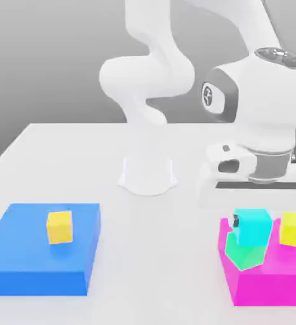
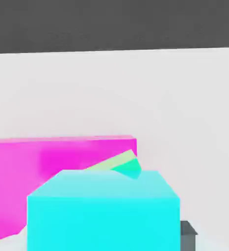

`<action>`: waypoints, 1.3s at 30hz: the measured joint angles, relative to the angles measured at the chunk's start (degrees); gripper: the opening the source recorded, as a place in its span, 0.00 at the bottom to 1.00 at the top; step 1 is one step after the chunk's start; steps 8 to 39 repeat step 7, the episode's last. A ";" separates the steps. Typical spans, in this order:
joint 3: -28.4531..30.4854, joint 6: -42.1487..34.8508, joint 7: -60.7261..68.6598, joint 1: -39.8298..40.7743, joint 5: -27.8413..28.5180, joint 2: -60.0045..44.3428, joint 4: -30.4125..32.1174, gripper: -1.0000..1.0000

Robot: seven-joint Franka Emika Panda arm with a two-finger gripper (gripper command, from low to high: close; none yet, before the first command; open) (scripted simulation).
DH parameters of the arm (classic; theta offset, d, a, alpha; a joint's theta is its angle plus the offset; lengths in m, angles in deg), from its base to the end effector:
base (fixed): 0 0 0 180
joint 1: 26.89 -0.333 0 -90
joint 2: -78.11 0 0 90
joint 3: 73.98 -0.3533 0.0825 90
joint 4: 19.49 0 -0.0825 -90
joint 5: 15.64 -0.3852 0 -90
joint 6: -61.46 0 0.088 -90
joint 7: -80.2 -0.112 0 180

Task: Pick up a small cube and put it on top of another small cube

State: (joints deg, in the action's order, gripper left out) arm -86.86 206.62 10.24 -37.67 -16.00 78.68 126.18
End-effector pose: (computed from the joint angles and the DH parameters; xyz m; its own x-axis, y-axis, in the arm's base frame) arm 0.4169 0.1825 0.3064 0.6871 -0.7265 -0.0010 -0.7265 -0.6871 -0.0012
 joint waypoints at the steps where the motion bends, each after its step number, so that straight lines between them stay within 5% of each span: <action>1: 0.00 0.00 0.00 0.01 0.00 0.00 0.00 1.00; 7: 0.14 -6.27 0.89 -0.27 -1.19 4.84 -1.46 1.00; 39: 0.14 -6.27 0.89 -0.27 -1.19 4.84 -1.46 1.00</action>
